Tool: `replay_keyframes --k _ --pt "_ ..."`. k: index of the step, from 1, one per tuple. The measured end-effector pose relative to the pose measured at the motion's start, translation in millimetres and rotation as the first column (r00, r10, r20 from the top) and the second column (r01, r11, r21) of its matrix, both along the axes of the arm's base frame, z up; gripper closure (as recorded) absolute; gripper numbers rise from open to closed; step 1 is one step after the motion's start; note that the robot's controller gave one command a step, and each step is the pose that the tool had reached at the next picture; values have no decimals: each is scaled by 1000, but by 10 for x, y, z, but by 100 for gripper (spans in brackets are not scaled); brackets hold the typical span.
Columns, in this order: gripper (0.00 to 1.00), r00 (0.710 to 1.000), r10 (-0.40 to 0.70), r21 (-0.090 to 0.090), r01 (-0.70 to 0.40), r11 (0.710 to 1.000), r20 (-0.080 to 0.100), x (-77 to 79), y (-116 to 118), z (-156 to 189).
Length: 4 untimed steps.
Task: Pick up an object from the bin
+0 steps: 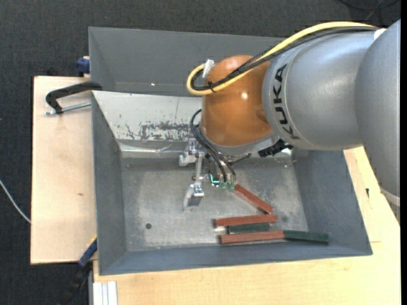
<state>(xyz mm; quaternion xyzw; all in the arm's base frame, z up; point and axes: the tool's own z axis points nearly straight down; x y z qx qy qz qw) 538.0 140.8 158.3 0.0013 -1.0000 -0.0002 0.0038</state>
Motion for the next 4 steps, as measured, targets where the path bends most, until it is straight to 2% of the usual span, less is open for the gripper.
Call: replay_keyframes --k 1,2,3,4 --pt "0 1000 -2 1 2 1000 8 20 -5 41" --pt "0 995 102 2 -102 995 10 -129 -330 -100" --pt "0 961 278 -1 -278 961 14 -117 -621 -689" --pt "0 957 288 -1 -288 957 14 -127 -753 -704"
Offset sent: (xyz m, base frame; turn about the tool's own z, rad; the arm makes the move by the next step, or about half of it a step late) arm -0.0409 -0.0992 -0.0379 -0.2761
